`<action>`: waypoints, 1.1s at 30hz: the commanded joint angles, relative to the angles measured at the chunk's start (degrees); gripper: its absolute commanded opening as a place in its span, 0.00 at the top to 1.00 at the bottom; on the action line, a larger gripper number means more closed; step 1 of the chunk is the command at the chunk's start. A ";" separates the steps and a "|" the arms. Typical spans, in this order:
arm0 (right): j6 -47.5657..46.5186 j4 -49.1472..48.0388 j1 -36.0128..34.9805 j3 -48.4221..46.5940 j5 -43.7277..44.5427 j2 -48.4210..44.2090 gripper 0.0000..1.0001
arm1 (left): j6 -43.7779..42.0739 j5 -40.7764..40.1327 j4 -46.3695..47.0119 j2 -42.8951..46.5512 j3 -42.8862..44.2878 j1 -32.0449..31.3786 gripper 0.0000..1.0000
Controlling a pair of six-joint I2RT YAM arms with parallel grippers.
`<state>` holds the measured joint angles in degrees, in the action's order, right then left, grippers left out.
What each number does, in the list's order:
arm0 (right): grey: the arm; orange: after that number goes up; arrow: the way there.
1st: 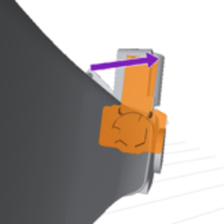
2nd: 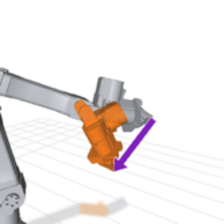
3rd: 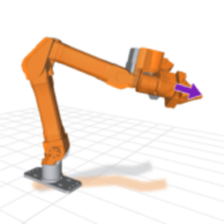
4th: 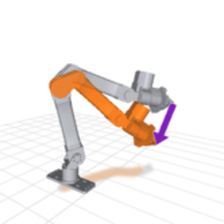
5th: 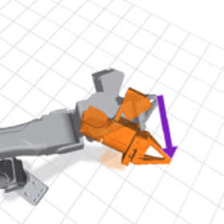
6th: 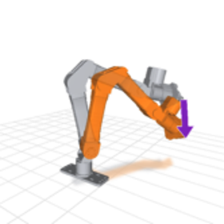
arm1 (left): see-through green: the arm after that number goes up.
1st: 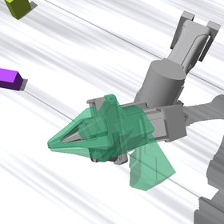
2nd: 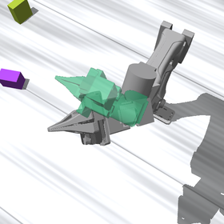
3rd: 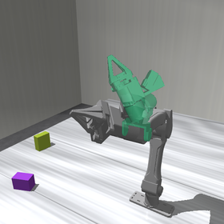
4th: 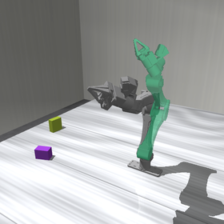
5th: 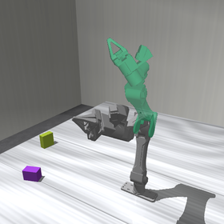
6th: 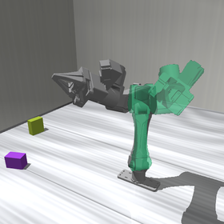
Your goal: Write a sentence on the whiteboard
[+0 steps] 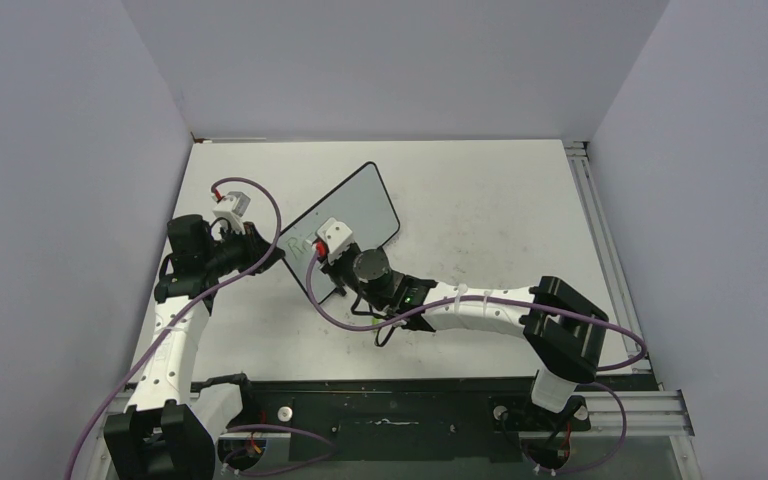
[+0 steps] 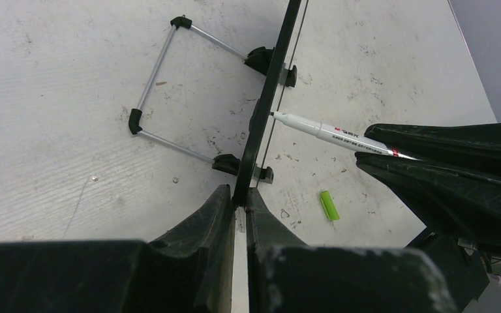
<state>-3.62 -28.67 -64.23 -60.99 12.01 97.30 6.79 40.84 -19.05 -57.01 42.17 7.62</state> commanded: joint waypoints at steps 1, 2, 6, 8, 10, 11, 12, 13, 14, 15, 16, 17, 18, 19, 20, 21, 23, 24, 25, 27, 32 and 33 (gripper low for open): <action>0.85 -2.30 -0.16 0.58 0.93 0.36 0.95 | 0.15 0.60 1.56 1.07 2.83 0.25 1.00; 0.84 -2.25 -0.12 0.73 1.06 0.27 0.95 | 0.16 0.58 1.60 0.97 2.83 0.23 1.00; 1.18 -2.16 0.13 1.23 1.08 0.22 0.95 | 0.13 0.60 1.56 0.95 2.80 0.26 1.00; 1.19 -2.19 0.36 1.24 1.09 0.31 0.95 | 0.16 0.57 1.56 0.94 2.83 0.24 1.00; 1.16 -2.19 0.57 1.27 1.21 0.36 0.95 | 0.16 0.58 1.56 0.94 2.82 0.21 1.00; 1.18 -2.24 0.71 1.18 1.23 0.43 0.95 | 0.15 0.52 1.57 0.98 2.80 0.21 1.00; 1.27 -2.31 0.76 1.16 1.52 0.39 0.95 | 0.16 0.53 1.56 0.95 2.81 0.21 1.00; 1.25 -2.35 0.89 1.15 1.72 0.36 0.95 | 0.16 0.51 1.56 0.95 2.78 0.21 1.00; 1.31 -2.44 1.00 1.06 2.07 0.35 0.95 | 0.16 0.48 1.56 0.96 2.80 0.26 1.00; 1.45 -2.37 1.15 0.91 2.21 0.43 0.95 | 0.16 0.55 1.56 0.96 2.82 0.26 1.00; 1.50 -2.39 1.27 0.83 2.32 0.48 0.95 | 0.16 0.51 1.56 0.96 2.80 0.27 1.00; 1.56 -2.43 1.37 0.76 2.47 0.52 0.95 | 0.16 0.49 1.56 0.99 2.82 0.22 1.00; 1.59 -2.45 1.53 0.72 2.54 0.59 0.95 | 0.15 0.50 1.56 1.06 2.77 0.26 1.00; 1.68 -2.46 1.56 0.58 2.55 0.66 0.95 | 0.13 0.50 1.57 1.07 2.73 0.26 1.00; 1.68 -2.37 1.71 0.52 2.59 0.74 0.95 | 0.15 0.53 1.56 1.03 2.73 0.26 1.00; 1.68 -2.31 1.73 0.43 2.69 0.83 0.95 | 0.16 0.53 1.58 1.03 2.73 0.23 1.00; 1.77 -2.16 1.90 0.39 2.68 0.94 0.95 | 0.16 0.49 1.56 1.03 2.74 0.26 1.00; 1.84 -2.18 1.91 0.50 2.80 0.96 0.95 | 0.16 0.53 1.56 1.10 2.74 0.28 1.00; 1.90 -2.05 2.05 0.45 2.79 1.01 0.95 | 0.16 0.53 1.56 1.04 2.73 0.24 1.00; 2.03 -1.76 2.17 0.57 2.87 1.13 0.95 | 0.11 0.51 1.56 1.04 2.66 0.21 1.00; 2.43 -1.40 2.26 0.90 2.95 1.19 0.95 | 0.16 0.47 1.56 1.12 2.72 0.28 1.00; 2.47 -1.43 2.26 1.00 3.12 1.08 0.95 | 0.16 0.51 1.56 1.12 2.72 0.24 1.00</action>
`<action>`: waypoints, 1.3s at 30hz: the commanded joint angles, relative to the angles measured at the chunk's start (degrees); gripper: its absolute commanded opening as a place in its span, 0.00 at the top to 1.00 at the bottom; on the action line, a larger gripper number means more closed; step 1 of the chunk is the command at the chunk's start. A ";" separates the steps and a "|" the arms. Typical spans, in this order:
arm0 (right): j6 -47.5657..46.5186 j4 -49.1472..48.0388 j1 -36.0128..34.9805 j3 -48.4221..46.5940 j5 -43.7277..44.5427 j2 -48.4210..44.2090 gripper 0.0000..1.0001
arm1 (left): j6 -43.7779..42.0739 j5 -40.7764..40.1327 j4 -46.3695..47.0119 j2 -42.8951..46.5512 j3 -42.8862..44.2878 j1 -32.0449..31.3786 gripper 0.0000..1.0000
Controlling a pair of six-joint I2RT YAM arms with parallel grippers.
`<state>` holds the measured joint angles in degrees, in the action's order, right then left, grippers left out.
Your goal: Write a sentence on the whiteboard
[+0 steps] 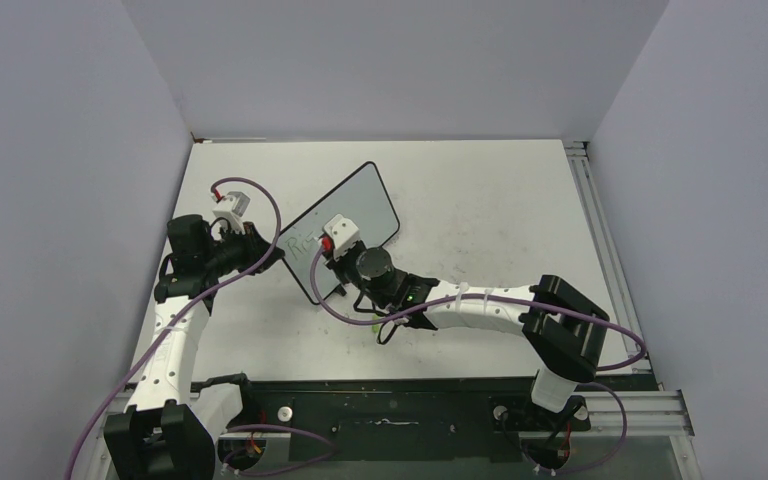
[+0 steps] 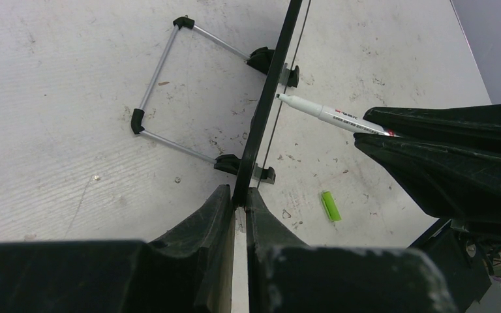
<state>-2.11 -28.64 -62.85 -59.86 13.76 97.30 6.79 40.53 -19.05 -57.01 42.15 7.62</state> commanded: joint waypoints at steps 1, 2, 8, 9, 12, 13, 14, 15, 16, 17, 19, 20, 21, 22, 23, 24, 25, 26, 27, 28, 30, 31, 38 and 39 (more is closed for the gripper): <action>0.97 -1.44 0.95 0.05 1.50 1.10 0.95 | 0.16 0.79 1.56 1.16 2.71 0.23 1.00; 0.99 -1.32 0.94 0.18 1.54 0.99 0.95 | 0.16 0.83 1.56 1.14 2.71 0.23 1.00; 1.05 -1.00 0.80 0.78 1.59 0.89 0.95 | 0.16 0.83 1.56 1.17 2.76 0.28 1.00; 1.05 -0.97 0.73 0.80 1.55 0.92 0.95 | 0.18 0.85 1.56 1.22 2.72 0.25 1.00; 1.05 -0.72 0.54 0.94 1.59 0.90 0.95 | 0.16 0.78 1.56 1.16 2.76 0.22 1.00; 1.05 -0.74 0.46 1.09 1.57 0.90 0.95 | 0.16 0.81 1.60 1.15 2.76 0.24 1.00; 1.05 -0.78 0.37 1.20 1.54 0.80 0.95 | 0.16 0.78 1.56 1.15 2.71 0.23 1.00; 1.01 -0.74 0.22 1.35 1.53 0.79 0.95 | 0.16 0.84 1.56 1.12 2.73 0.24 1.00; 0.93 -0.77 0.05 1.49 1.56 0.75 0.95 | 0.16 0.88 1.56 1.12 2.75 0.25 1.00; 0.86 -0.69 -0.13 1.52 1.58 0.71 0.95 | 0.16 0.94 1.57 1.12 2.76 0.27 1.00; 0.73 -0.62 -0.54 1.54 1.55 0.63 0.95 | 0.16 0.93 1.56 1.13 2.76 0.22 1.00; 0.66 -0.62 -0.70 1.58 1.62 0.57 0.95 | 0.16 0.93 1.56 1.12 2.69 0.26 1.00; 0.69 -0.62 -0.84 1.63 1.63 0.49 0.95 | 0.16 0.94 1.56 1.16 2.77 0.23 1.00; 0.67 -0.74 -0.99 1.71 1.62 0.41 0.95 | 0.16 0.92 1.58 1.13 2.71 0.25 1.00; 0.71 -0.84 -1.11 1.75 1.62 0.29 0.95 | 0.16 0.95 1.56 1.18 2.75 0.28 1.00; 0.71 -1.00 -1.18 1.84 1.50 0.24 0.95 | 0.16 0.93 1.56 1.20 2.73 0.29 1.00; 0.70 -0.98 -1.19 1.85 1.46 0.17 0.95 | 0.16 0.91 1.56 1.21 2.76 0.22 1.00; 0.70 -1.09 -1.29 1.77 1.21 0.10 0.95 | 0.16 0.95 1.57 1.20 2.76 0.25 1.00; 0.78 -1.13 -1.31 1.72 0.99 0.09 0.95 | 0.16 0.94 1.56 1.20 2.74 0.24 1.00; 0.79 -1.21 -1.39 1.68 0.83 0.15 0.95 | 0.16 0.95 1.56 1.13 2.71 0.21 1.00; 0.79 -1.34 -1.61 1.59 0.44 0.09 0.95 | 0.16 0.87 1.56 1.12 2.75 0.23 1.00; 0.79 -1.33 -1.69 1.54 0.38 0.15 0.95 | 0.16 0.91 1.56 1.12 2.76 0.24 1.00; 0.66 -1.43 -1.97 1.34 -0.62 0.31 0.95 | 0.16 0.96 1.63 1.12 2.82 0.26 1.00; 0.62 -1.38 -2.05 1.34 -0.68 0.40 0.95 | 0.16 0.93 1.63 1.12 2.82 0.22 1.00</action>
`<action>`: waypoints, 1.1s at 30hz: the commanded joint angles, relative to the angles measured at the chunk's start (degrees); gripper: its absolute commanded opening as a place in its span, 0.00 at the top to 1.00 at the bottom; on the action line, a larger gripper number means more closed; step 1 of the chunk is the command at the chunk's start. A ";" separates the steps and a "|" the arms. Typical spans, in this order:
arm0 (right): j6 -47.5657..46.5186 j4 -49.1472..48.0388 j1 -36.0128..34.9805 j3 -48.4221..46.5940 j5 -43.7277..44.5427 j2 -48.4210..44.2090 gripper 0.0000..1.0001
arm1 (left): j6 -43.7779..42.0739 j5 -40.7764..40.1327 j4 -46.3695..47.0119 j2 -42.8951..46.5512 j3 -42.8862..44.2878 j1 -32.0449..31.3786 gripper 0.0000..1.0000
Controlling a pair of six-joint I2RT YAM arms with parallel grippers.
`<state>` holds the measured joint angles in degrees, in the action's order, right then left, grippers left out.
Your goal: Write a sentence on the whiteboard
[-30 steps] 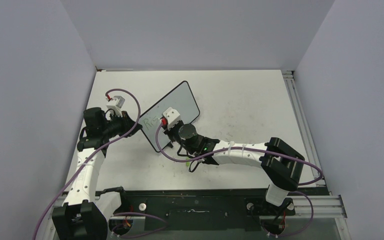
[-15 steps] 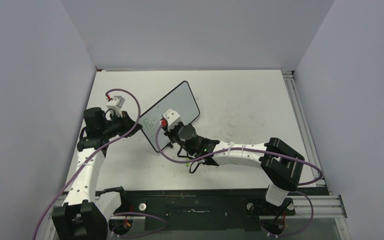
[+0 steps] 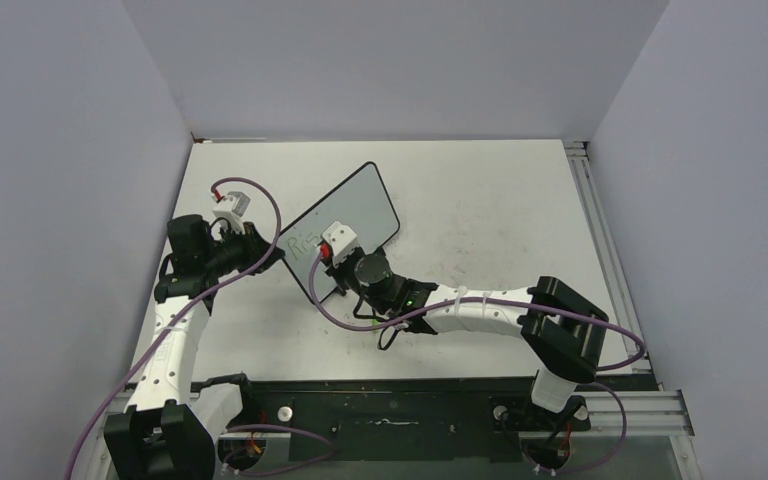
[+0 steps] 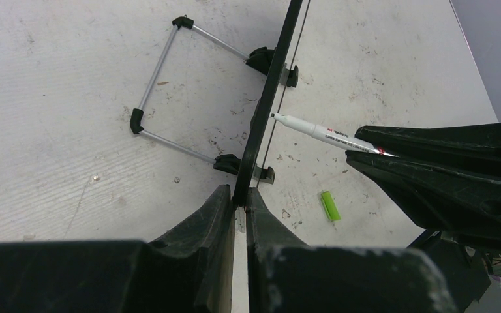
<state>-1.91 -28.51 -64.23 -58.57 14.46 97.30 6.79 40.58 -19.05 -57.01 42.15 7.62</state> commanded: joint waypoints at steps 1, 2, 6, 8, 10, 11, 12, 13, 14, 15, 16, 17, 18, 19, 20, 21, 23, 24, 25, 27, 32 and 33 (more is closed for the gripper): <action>0.38 -1.54 -0.72 0.06 -1.50 0.42 0.95 | 0.16 0.90 1.64 1.10 2.85 0.21 1.00; 0.34 -1.52 -0.72 -0.03 -1.58 0.48 0.95 | 0.16 0.90 1.65 1.08 2.85 0.24 1.00; 0.17 -1.46 -0.81 -0.06 -1.60 0.38 0.95 | 0.16 0.88 1.65 1.07 2.79 0.21 1.00; 0.08 -1.48 -0.89 0.14 -1.61 0.12 0.95 | 0.16 0.92 1.65 1.03 2.85 0.24 1.00; 0.00 -1.55 -0.90 0.20 -1.78 -0.13 0.95 | 0.16 0.92 1.65 0.95 2.85 0.25 1.00; -0.01 -1.58 -0.94 0.25 -1.53 -0.29 0.95 | 0.16 0.84 1.65 0.95 2.84 0.21 1.00; -0.04 -1.59 -0.93 0.33 -1.13 -0.46 0.95 | 0.16 0.91 1.65 0.94 2.85 0.21 1.00; -0.14 -1.64 -0.98 0.53 -0.59 -0.62 0.95 | 0.16 0.89 1.71 0.94 2.85 0.26 1.00; -0.25 -1.67 -1.07 0.74 0.11 -1.01 0.95 | 0.16 0.87 1.65 1.02 2.78 0.24 1.00; -0.33 -1.79 -1.14 0.97 1.39 -1.59 0.95 | 0.16 0.87 1.66 1.03 2.77 0.21 1.00; -0.32 -1.81 -1.16 1.27 2.70 -2.22 0.95 | 0.16 0.90 1.69 1.03 2.74 0.26 1.00; -0.26 -1.78 -1.12 1.45 3.48 -2.94 0.95 | 0.16 0.88 1.65 1.03 2.76 0.25 1.00; -0.23 -1.74 -0.93 1.64 3.88 -3.89 0.95 | 0.16 0.89 1.65 1.02 2.82 0.24 1.00; -0.19 -1.50 -0.50 1.69 3.98 -4.48 0.95 | 0.16 0.89 1.65 0.95 2.81 0.22 1.00; 0.06 -1.33 0.04 1.74 3.70 -4.95 0.95 | 0.16 0.87 1.67 0.96 2.82 0.27 1.00; 0.50 -1.22 0.74 1.78 3.16 -5.32 0.95 | 0.16 0.94 1.65 1.01 2.80 0.26 1.00; 1.50 -1.64 2.46 2.03 1.60 -5.70 0.95 | 0.16 0.99 1.65 1.04 2.76 0.21 1.00; 1.84 -1.90 3.21 2.05 0.82 -5.73 0.95 | 0.16 0.94 1.65 1.03 2.75 0.21 1.00; 1.90 -2.14 3.90 1.99 0.18 -5.64 0.95 | 0.16 0.97 1.65 1.03 2.73 0.22 1.00; 1.91 -2.40 5.00 1.67 -0.95 -5.38 0.95 | 0.16 0.94 1.65 1.05 2.72 0.21 1.00; 1.91 -3.52 6.26 0.90 -4.15 -4.94 0.95 | 0.16 0.85 1.65 0.94 2.76 0.21 1.00; 1.91 -3.74 6.31 0.79 -4.51 -4.79 0.95 | 0.16 0.86 1.65 0.92 2.76 0.25 1.00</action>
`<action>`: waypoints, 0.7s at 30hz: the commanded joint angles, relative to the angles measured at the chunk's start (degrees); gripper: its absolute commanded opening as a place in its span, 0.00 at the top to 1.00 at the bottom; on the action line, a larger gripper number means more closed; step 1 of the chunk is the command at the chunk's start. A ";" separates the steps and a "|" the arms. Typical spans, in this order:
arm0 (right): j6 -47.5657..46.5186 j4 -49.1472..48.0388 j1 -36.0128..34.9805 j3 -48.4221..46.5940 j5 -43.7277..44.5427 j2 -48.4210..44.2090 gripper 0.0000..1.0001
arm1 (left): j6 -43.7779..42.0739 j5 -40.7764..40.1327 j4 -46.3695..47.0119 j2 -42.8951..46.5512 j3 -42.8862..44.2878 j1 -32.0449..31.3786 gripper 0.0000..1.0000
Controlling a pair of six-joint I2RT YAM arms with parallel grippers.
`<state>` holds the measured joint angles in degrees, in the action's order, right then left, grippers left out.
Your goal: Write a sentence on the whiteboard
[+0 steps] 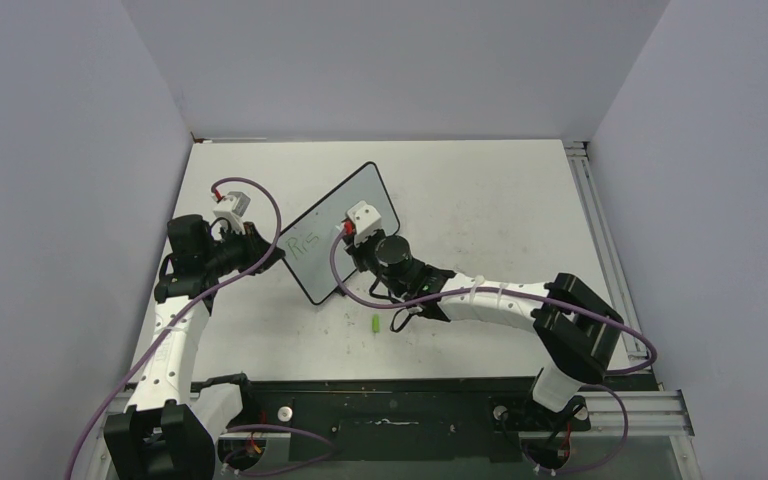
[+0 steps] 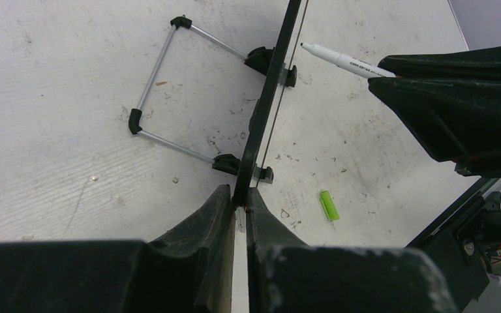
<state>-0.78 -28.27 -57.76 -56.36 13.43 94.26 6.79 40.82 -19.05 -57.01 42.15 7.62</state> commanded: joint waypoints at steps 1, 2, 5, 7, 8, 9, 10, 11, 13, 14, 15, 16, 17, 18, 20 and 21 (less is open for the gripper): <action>0.78 -4.03 -0.11 -1.51 -3.84 -1.64 0.95 | 0.17 0.63 1.65 0.86 2.76 0.17 1.00; 0.78 -4.26 -0.12 -1.58 -4.12 -1.52 0.95 | 0.16 0.72 1.69 0.85 2.76 0.27 1.00; 0.78 -4.46 -0.16 -1.82 -4.76 -1.41 0.95 | 0.16 0.70 1.65 0.86 2.69 0.23 1.00; 0.78 -4.51 -0.16 -1.85 -4.99 -1.37 0.95 | 0.16 0.66 1.65 0.87 2.68 0.23 1.00; 0.78 -4.55 -0.14 -1.91 -5.06 -1.49 0.95 | 0.18 0.67 1.65 0.91 2.71 0.21 1.00; 0.78 -4.64 -0.16 -1.93 -5.18 -1.37 0.95 | 0.16 0.73 1.65 0.87 2.75 0.18 1.00; 0.78 -4.61 -0.16 -2.06 -5.24 -1.34 0.95 | 0.18 0.74 1.65 0.85 2.76 0.24 1.00; 0.78 -4.67 -0.12 -2.15 -5.33 -1.17 0.95 | 0.19 0.69 1.65 0.88 2.76 0.20 1.00; 0.78 -4.61 -0.21 -2.34 -5.63 -0.98 0.95 | 0.21 0.67 1.66 0.96 2.67 0.22 1.00; 0.78 -4.67 -0.25 -2.48 -5.81 -0.93 0.95 | 0.16 0.67 1.69 0.99 2.71 0.14 1.00; 0.78 -4.61 -0.25 -2.55 -5.98 -0.85 0.95 | 0.16 0.69 1.67 0.94 2.69 0.20 1.00; 0.78 -4.66 -0.27 -2.65 -6.10 -0.89 0.95 | 0.18 0.70 1.65 0.87 2.75 0.21 1.00; 0.78 -4.62 -0.33 -2.71 -6.30 -0.80 0.95 | 0.20 0.67 1.65 0.87 2.68 0.15 1.00; 0.78 -4.61 -0.26 -2.77 -6.55 -0.73 0.95 | 0.16 0.68 1.65 0.89 2.72 0.21 1.00; 0.78 -4.60 -0.42 -3.02 -6.79 -0.51 0.95 | 0.21 0.67 1.65 0.86 2.70 0.21 1.00; 0.78 -4.60 -0.39 -3.13 -6.88 -0.43 0.95 | 0.17 0.71 1.65 0.90 2.75 0.13 1.00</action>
<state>-0.75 -29.15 -57.80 -56.73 8.08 94.26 6.79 40.84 -19.05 -57.01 42.15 7.62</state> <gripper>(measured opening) 0.160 0.067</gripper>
